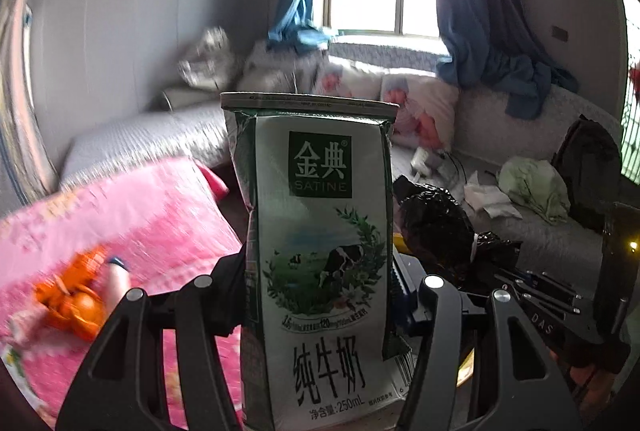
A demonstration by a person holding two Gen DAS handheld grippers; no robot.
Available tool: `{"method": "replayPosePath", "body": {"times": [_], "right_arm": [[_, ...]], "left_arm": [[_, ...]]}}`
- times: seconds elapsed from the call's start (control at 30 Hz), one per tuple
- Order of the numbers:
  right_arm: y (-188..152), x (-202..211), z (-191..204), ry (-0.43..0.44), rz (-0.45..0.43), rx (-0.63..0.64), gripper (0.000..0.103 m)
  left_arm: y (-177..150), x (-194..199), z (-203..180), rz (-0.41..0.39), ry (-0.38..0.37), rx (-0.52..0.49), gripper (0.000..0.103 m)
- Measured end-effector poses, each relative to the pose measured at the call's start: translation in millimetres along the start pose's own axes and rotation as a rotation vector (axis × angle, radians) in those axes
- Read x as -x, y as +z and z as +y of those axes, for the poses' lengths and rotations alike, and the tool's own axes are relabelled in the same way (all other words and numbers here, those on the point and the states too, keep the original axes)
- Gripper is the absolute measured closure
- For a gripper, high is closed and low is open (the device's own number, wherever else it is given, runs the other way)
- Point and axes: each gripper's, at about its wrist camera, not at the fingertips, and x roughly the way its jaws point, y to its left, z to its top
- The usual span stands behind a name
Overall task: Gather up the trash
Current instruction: 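Open both tools to drop the black bag and milk carton into the bin, then move both tools back over the trash on the bed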
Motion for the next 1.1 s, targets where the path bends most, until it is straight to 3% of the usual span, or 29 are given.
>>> {"method": "replayPosePath", "body": {"times": [0.23, 0.47, 0.5, 0.53, 0.6, 0.67, 0.77, 0.93, 1.1], "right_arm": [[-12, -19, -12, -0.066, 0.073, -0.029, 0.09], [-17, -33, -23, -0.098, 0.12, -0.066, 0.089], [-16, -33, -24, -0.097, 0.12, -0.076, 0.086], [-16, -32, -26, -0.099, 0.117, -0.088, 0.077], [-14, -29, -28, -0.12, 0.101, -0.103, 0.068], [-11, -26, -31, -0.125, 0.088, -0.112, 0.056], [-7, -20, -28, -0.116, 0.077, -0.118, 0.05], [-3, -12, -16, -0.057, 0.076, -0.111, 0.047], [-2, -11, 9, 0.004, 0.098, -0.086, 0.047]], "left_arm": [[-21, -57, 1, 0.134, -0.048, 0.054, 0.049], [-33, -81, 9, 0.187, -0.073, 0.124, 0.048], [-33, -81, 11, 0.185, -0.074, 0.133, 0.047], [-34, -80, 12, 0.184, -0.073, 0.138, 0.037], [-35, -72, 18, 0.163, -0.065, 0.159, 0.025], [-34, -64, 25, 0.139, -0.061, 0.186, 0.022], [-30, -49, 40, 0.088, -0.053, 0.244, 0.014], [-15, -13, 74, -0.025, -0.026, 0.348, 0.012], [9, 49, 116, -0.166, -0.028, 0.449, 0.01]]}}
